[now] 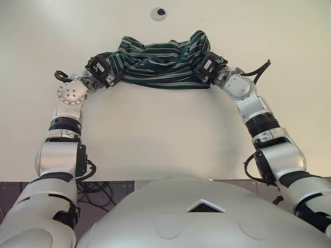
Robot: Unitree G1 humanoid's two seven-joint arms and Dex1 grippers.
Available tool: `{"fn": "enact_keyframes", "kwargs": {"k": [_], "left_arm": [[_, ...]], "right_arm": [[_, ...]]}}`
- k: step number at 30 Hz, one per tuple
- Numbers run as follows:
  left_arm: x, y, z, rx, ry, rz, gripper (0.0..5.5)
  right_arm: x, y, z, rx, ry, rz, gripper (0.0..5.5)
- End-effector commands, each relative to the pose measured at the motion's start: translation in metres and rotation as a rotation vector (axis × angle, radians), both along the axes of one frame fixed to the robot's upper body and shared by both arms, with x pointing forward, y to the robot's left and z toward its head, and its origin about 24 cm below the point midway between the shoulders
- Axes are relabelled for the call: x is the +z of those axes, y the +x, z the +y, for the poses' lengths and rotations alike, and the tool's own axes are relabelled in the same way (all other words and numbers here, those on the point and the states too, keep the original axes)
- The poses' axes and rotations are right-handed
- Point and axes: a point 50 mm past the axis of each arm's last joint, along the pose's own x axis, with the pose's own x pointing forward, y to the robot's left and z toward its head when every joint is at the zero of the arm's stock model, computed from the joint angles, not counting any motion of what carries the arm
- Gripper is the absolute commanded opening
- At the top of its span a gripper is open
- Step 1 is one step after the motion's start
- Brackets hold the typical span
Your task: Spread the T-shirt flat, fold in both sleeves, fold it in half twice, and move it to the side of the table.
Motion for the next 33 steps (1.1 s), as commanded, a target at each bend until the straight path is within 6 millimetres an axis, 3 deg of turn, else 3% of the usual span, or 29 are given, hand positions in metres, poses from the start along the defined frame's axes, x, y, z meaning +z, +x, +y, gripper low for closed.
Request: {"fn": "enact_keyframes", "kwargs": {"k": [1, 4, 6, 8, 14, 19, 29, 33], "left_arm": [[-0.016, -0.013, 0.021, 0.081, 0.1, 0.11, 3.4], [-0.011, -0.02, 0.0, -0.143, 0.032, 0.047, 3.4], [-0.009, -0.036, -0.014, -0.366, -0.014, 0.035, 3.4], [-0.01, -0.055, -0.01, -0.53, 0.017, 0.103, 3.4], [0.013, -0.072, 0.034, -0.556, 0.129, 0.184, 3.4], [0.026, -0.075, 0.039, -0.56, 0.106, 0.16, 3.4], [0.077, -0.068, -0.003, -0.736, -0.244, -0.039, 3.4], [0.071, -0.059, -0.034, -0.813, -0.209, 0.012, 3.4]], "right_arm": [[-0.037, -0.047, -0.048, 0.05, -0.135, 0.248, 2.73], [-0.024, -0.073, -0.037, 0.254, 0.016, 0.28, 2.73], [-0.017, -0.087, -0.035, 0.339, 0.059, 0.295, 2.73], [-0.013, -0.093, -0.042, 0.359, 0.045, 0.307, 2.73], [0.001, -0.116, -0.069, 0.361, 0.014, 0.371, 2.73], [0.019, -0.129, -0.071, 0.41, 0.068, 0.397, 2.73], [0.074, -0.13, -0.063, 0.506, 0.312, 0.303, 2.73], [0.08, -0.127, -0.065, 0.504, 0.339, 0.29, 2.73]]}}
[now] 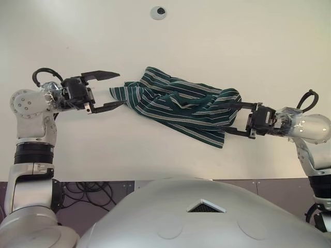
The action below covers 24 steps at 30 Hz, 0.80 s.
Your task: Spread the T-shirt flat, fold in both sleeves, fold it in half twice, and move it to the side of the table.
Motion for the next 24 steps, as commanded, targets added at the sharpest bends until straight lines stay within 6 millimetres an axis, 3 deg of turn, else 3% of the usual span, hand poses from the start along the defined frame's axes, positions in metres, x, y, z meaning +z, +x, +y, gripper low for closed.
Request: {"fn": "enact_keyframes", "kwargs": {"k": [1, 6, 12, 24], "left_arm": [[-0.008, 0.009, -0.026, -0.074, 0.067, 0.023, 3.4], [-0.023, 0.033, -0.04, -0.001, 0.137, 0.062, 3.4], [-0.035, 0.046, -0.044, 0.053, 0.193, 0.108, 3.4], [-0.048, 0.031, -0.035, -0.072, 0.238, 0.272, 1.48]], "right_arm": [[0.009, 0.003, -0.003, -0.001, 0.008, -0.015, 2.73], [0.007, 0.006, -0.004, -0.011, 0.001, -0.018, 2.73], [0.002, 0.006, -0.004, -0.019, 0.003, -0.018, 2.73], [-0.004, 0.006, -0.006, -0.044, -0.011, -0.025, 2.75]]}}
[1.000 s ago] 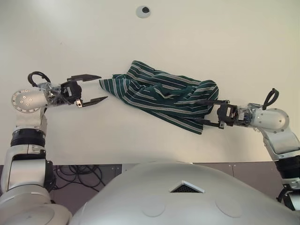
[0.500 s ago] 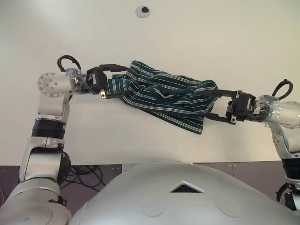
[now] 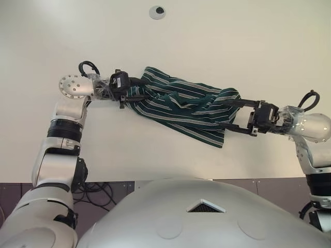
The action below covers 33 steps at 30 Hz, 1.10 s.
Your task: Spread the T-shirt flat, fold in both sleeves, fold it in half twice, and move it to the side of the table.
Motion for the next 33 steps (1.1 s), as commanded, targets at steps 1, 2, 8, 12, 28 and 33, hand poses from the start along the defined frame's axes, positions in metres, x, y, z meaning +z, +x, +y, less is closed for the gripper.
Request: {"fn": "enact_keyframes", "kwargs": {"k": [1, 2, 8, 12, 28, 33], "left_arm": [[-0.001, -0.007, 0.008, -0.035, 0.022, 0.055, 1.38], [-0.002, -0.006, 0.009, -0.03, 0.03, 0.059, 1.29], [-0.004, -0.005, 0.011, -0.015, 0.043, 0.055, 0.44], [-0.002, -0.003, 0.009, -0.013, 0.023, 0.029, 0.04], [0.07, -0.032, 0.026, -0.181, -0.428, -0.086, 0.04], [0.081, -0.047, 0.023, -0.257, -0.446, -0.069, 0.04]], "right_arm": [[0.001, 0.002, -0.002, -0.011, -0.023, -0.021, 2.75], [0.001, 0.002, -0.001, -0.012, -0.023, -0.022, 2.75], [0.001, 0.001, -0.001, -0.011, -0.024, -0.024, 2.75], [0.001, 0.001, 0.0, -0.013, -0.023, -0.024, 2.75], [0.045, 0.023, 0.007, -0.153, 0.183, -0.018, 2.75], [0.03, 0.036, 0.016, -0.191, 0.15, 0.08, 2.75]]}}
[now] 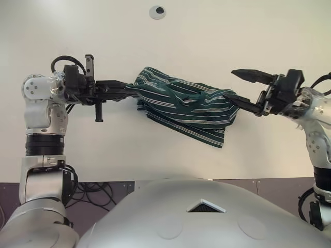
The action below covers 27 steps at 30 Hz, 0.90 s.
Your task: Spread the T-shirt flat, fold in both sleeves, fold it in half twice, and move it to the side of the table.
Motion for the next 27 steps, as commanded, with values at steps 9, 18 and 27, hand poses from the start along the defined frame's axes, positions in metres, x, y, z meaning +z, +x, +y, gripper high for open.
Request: {"fn": "enact_keyframes", "kwargs": {"k": [9, 18, 27], "left_arm": [[-0.037, -0.037, 0.002, -0.173, 0.418, 0.03, 0.04], [-0.051, -0.034, -0.001, -0.145, 0.511, -0.046, 0.04], [-0.053, -0.036, -0.001, -0.139, 0.527, -0.04, 0.04]], "right_arm": [[-0.069, 0.039, 0.01, -0.147, -0.162, 0.323, 2.75], [-0.074, 0.037, 0.002, -0.177, -0.166, 0.397, 2.75], [-0.066, 0.027, -0.002, -0.158, -0.16, 0.411, 2.75]]}}
